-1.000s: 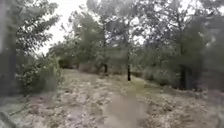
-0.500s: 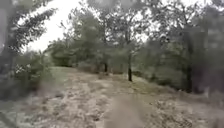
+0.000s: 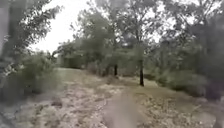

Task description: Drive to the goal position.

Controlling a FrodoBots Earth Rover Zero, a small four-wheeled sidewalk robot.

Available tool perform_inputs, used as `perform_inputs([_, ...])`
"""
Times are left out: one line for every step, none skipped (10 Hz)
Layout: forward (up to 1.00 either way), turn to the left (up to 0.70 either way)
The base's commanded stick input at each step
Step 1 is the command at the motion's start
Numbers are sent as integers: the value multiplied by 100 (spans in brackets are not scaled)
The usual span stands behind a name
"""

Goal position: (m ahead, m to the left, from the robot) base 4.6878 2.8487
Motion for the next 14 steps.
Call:
perform_inputs([70, 0])
perform_inputs([70, 0])
perform_inputs([70, 0])
perform_inputs([70, 35])
perform_inputs([70, 35])
perform_inputs([70, 35])
perform_inputs([70, 35])
perform_inputs([70, 35])
perform_inputs([70, 35])
perform_inputs([70, 4])
perform_inputs([70, 0])
perform_inputs([70, 0])
perform_inputs([70, 0])
perform_inputs([70, 14])
